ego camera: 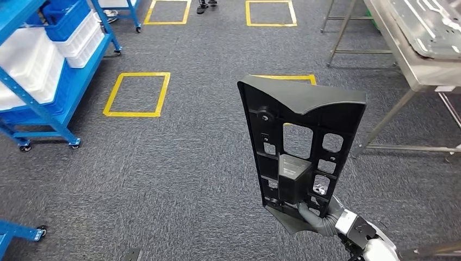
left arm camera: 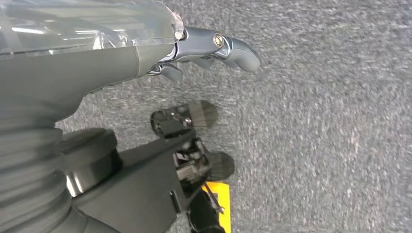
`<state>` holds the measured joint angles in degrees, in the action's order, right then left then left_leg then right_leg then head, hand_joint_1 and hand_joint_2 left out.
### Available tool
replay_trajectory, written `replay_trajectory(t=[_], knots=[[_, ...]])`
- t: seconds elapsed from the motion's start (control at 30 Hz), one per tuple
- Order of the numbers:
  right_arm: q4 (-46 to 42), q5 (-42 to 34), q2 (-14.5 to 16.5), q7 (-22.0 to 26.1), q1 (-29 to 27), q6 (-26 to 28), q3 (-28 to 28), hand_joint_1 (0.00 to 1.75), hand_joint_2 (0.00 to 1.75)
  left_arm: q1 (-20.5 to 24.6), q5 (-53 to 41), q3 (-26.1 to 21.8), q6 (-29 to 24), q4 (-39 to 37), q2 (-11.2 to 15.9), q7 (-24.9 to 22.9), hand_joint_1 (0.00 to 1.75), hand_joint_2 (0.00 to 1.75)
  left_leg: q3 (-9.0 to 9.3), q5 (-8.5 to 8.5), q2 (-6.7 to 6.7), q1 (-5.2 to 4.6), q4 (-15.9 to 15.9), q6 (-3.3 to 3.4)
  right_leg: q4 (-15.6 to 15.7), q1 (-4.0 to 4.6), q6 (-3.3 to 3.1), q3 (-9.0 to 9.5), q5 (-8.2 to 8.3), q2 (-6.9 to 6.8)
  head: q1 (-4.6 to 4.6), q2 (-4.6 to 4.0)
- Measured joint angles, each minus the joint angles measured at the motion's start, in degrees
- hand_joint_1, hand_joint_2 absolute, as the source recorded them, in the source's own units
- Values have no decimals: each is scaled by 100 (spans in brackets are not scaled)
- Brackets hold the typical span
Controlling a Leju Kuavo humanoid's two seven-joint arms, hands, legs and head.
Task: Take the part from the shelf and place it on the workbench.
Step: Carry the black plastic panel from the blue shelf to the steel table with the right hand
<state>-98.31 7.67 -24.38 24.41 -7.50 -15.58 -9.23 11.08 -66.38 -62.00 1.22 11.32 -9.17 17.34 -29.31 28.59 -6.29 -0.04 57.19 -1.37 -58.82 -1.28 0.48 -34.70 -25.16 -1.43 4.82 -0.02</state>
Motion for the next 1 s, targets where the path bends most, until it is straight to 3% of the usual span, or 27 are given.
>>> replay_trajectory(t=[0.03,0.1,0.17,0.2,0.23,0.27,0.33,0.4,0.47,0.5,0.57,0.63,0.7,0.73,0.8,0.87,0.93,1.0], knots=[[-10,15,7,12,-2,4,9,175,175,4,16,2,-9,0,2,0,0,175,-44,94,115,18,124,-27,9,-4,-40,2,10,60,1,0],[-33,62,50,49,1,15,25,175,175,-14,80,3,-33,0,16,1,0,175,-315,443,434,41,742,-55,20,-1,-107,5,25,175,1,0],[-42,105,122,78,5,22,30,175,175,-73,157,-8,-62,0,41,-2,0,175,-712,752,566,44,1536,-48,17,29,-142,4,29,321,1,0],[-42,119,158,86,2,23,34,175,175,-108,183,-16,-74,0,54,-4,0,175,-832,758,580,43,1732,-36,16,43,-146,6,29,405,1,0],[-42,132,190,92,-1,23,43,175,175,-139,203,-24,-82,0,65,-8,0,175,-857,650,591,40,1711,-14,14,54,-147,11,29,491,1,0],[-44,141,216,97,-6,23,58,175,175,-163,212,-29,-86,0,76,-14,0,175,-771,441,630,35,1449,19,12,59,-147,19,29,577,1,0],[-68,148,254,109,-28,31,103,175,175,-189,211,-33,-89,0,107,-32,0,175,-439,-2,889,20,616,99,8,60,-137,30,30,720,1,0],[-113,148,283,121,-77,49,156,175,175,-202,188,-35,-89,0,130,-52,0,175,-233,-174,1077,4,116,140,7,48,-88,15,38,846,1,0],[-159,147,302,130,-150,73,218,175,175,-207,163,-34,-82,0,138,-79,0,175,-197,-184,995,-6,39,162,31,34,-6,-11,62,974,1,0],[-188,147,307,133,-196,84,262,175,175,-202,156,-32,-77,0,138,-94,0,175,-181,-214,925,-1,-4,186,22,31,22,-27,60,958,1,0],[-254,145,311,139,-259,97,363,175,175,-188,148,-27,-65,0,139,-116,0,175,-155,-283,773,19,-108,248,-234,55,56,-164,-118,685,-2,0],[-289,144,315,145,-280,99,428,175,175,-194,145,-25,-61,0,139,-130,0,175,-153,-301,615,9,-142,285,-900,55,75,-478,-499,328,-2,0],[-296,146,320,145,-313,98,460,175,175,-208,145,-25,-61,0,139,-138,0,175,-157,-286,445,2,-137,285,-1479,25,117,-742,-716,216,-2,0],[-301,152,322,146,-335,98,476,175,175,-208,150,-25,-61,0,138,-136,0,175,-158,-276,361,6,-130,273,-1500,5,143,-738,-673,188,-2,0],[-329,172,330,157,-360,98,512,175,175,-199,165,-25,-60,0,135,-116,0,175,-157,-239,218,25,-90,231,-905,-36,196,-395,-349,80,-3,0],[-380,202,349,173,-355,99,539,175,175,-180,179,-25,-57,0,134,-74,0,175,-157,-175,106,22,-16,160,-232,-37,180,-21,-124,-126,-2,0],[-431,243,383,178,-340,99,556,175,175,-143,184,-23,-55,0,133,-29,0,175,-143,-123,17,3,33,83,-40,-8,101,68,-106,-185,1,0],[-464,272,408,175,-329,99,575,175,175,-99,184,-19,-54,0,121,-7,0,175,-110,-99,-69,12,36,17,-39,3,27,52,-95,-65,3,0]])
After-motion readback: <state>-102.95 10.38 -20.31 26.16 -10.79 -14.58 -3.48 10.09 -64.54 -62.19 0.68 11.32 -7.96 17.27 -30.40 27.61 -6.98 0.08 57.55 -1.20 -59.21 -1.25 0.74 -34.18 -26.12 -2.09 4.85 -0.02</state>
